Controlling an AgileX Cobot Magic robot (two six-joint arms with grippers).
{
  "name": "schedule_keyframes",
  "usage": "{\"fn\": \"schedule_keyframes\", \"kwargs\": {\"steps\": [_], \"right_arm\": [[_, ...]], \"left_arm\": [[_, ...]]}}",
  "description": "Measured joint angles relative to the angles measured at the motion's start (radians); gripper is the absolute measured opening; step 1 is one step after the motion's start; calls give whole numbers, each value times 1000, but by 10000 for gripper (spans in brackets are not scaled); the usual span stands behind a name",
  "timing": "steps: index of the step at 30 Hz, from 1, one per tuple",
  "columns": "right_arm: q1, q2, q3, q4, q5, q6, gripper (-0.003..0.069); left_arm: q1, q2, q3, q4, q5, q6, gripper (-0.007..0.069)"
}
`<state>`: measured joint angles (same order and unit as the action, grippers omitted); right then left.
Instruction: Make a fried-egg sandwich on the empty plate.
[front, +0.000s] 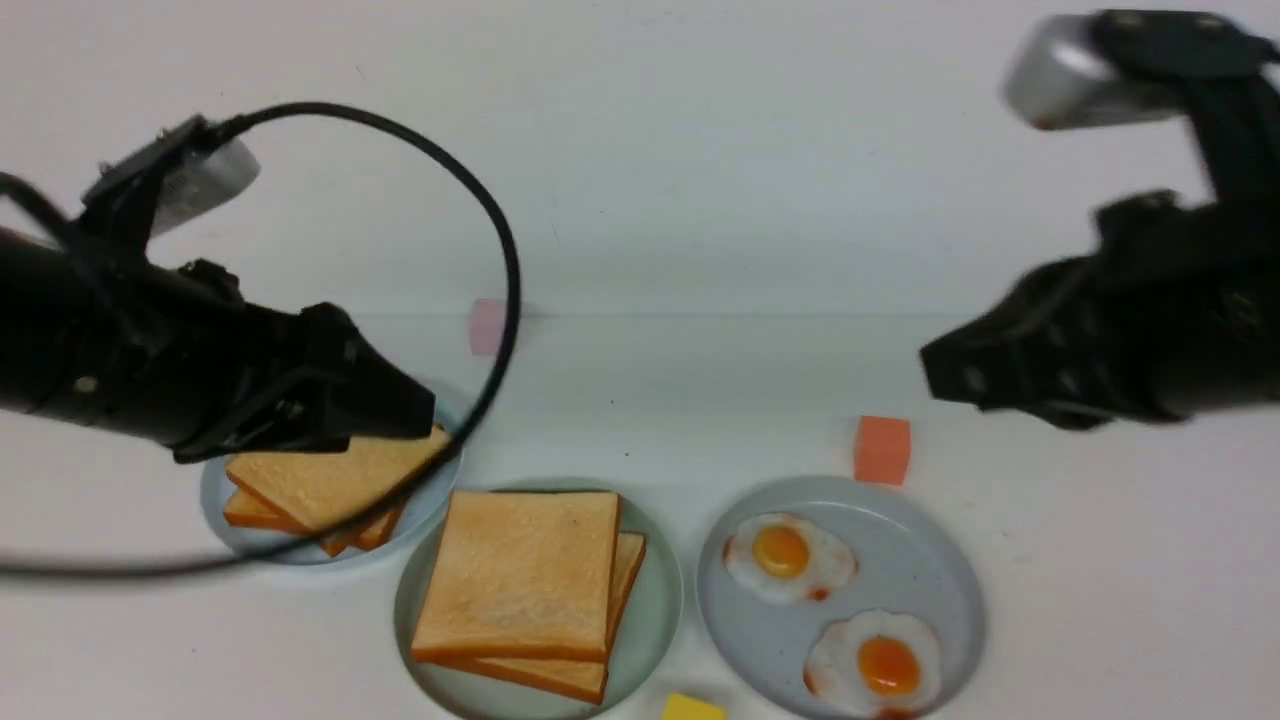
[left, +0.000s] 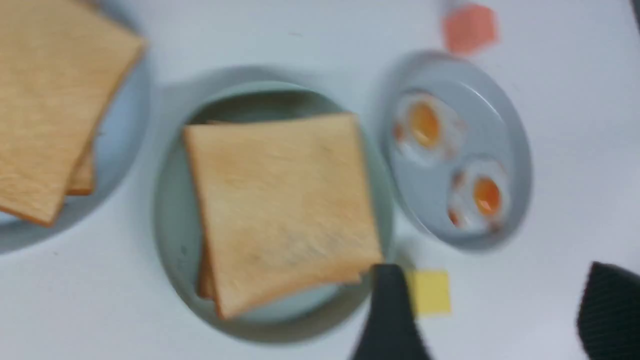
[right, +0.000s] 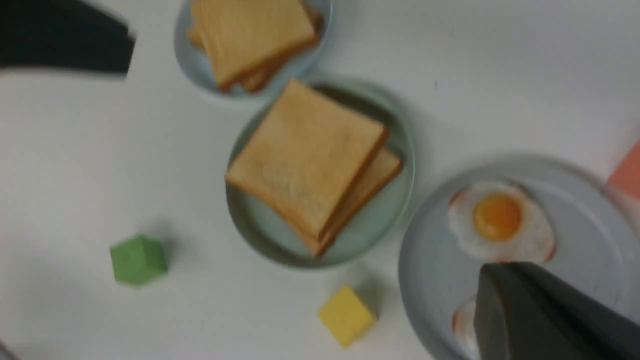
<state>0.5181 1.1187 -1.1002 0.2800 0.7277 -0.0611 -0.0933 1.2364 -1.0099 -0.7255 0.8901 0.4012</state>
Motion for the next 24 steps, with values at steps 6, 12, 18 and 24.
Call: {"fn": "schedule_keyframes", "kwargs": {"steps": [6,12,18,24], "right_arm": [[0,-272,384,1,-392,0,-10],[0,-481,664,8,-709,14,-6],[0,-621,806,8,-853,17,-3],[0,-663,827,8,-869,7,3]], "left_arm": [[-76,-268,72,251,100,-195,101],[-77,-589,278,366,146,-275,-13],[-77,-879,399,397,141,-246,-13],[-77,-973,403,407,58,-236,-13]]}}
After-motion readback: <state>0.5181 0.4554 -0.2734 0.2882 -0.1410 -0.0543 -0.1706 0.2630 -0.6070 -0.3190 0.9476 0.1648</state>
